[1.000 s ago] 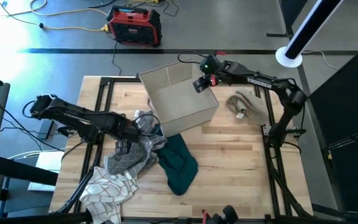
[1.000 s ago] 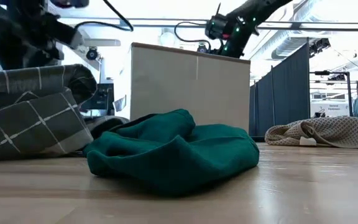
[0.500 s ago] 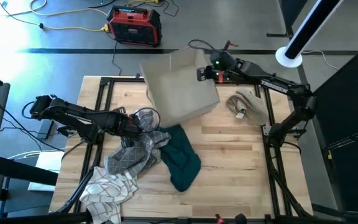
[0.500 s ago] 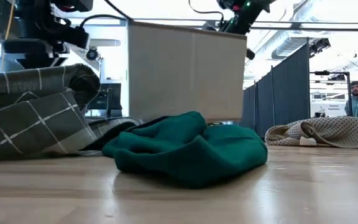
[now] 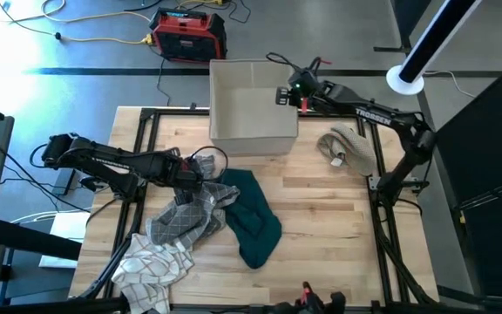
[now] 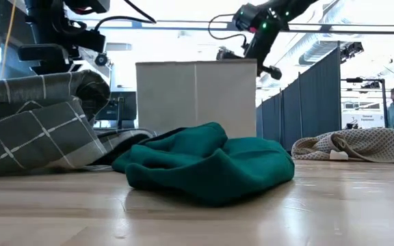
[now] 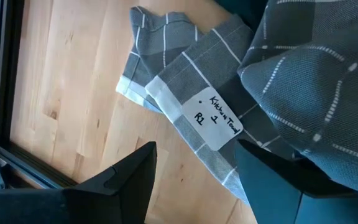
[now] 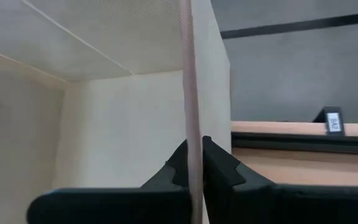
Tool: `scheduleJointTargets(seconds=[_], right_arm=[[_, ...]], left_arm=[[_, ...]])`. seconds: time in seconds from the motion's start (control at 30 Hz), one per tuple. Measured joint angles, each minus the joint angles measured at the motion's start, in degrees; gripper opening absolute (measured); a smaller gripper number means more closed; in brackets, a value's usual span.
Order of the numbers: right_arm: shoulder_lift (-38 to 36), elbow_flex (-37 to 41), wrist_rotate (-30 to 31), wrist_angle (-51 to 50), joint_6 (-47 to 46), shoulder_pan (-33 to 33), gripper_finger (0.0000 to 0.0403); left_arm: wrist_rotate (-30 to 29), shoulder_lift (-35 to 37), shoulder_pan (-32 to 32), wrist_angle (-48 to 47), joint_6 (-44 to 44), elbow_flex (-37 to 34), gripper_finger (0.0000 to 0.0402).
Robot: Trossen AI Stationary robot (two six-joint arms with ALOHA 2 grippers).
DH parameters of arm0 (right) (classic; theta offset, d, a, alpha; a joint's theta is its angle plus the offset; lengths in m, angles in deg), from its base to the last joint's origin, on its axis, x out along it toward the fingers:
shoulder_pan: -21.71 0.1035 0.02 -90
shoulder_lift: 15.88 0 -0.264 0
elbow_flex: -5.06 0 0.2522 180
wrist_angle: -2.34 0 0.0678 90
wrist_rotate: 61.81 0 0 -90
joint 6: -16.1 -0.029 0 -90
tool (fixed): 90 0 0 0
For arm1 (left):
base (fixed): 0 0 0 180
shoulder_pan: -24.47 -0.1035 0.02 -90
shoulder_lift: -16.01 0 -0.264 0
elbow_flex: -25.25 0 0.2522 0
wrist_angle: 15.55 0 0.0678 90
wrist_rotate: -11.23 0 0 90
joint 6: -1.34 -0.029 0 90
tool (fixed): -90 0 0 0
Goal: Fold towel
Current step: Fold the green towel
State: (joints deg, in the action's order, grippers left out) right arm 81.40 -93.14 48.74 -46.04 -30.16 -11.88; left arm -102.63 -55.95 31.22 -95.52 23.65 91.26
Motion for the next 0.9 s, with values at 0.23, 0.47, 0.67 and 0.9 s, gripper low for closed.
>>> scheduleJointTargets(seconds=[0.23, 0.47, 0.67, 0.9], right_arm=[[1.38, 0.00, -0.44, -0.16, -0.43, 0.16, 0.0024], [1.40, -0.02, 3.05, -0.10, -3.55, 0.04, 0.0101], [0.26, -0.02, 3.09, -0.78, -1.70, 0.09, 0.0151], [-8.05, -1.73, 4.95, 0.09, 11.79, -0.99, 0.0167]], left_arm=[[0.48, 0.00, 0.02, -0.12, -0.07, 0.02, 0.0209], [0.61, 0.00, 0.02, -0.14, -0.60, 0.02, 0.0209], [0.66, 0.00, 0.02, -0.14, -1.03, 0.02, 0.0209], [0.61, 0.00, 0.02, 0.25, -3.76, 0.03, 0.0209]])
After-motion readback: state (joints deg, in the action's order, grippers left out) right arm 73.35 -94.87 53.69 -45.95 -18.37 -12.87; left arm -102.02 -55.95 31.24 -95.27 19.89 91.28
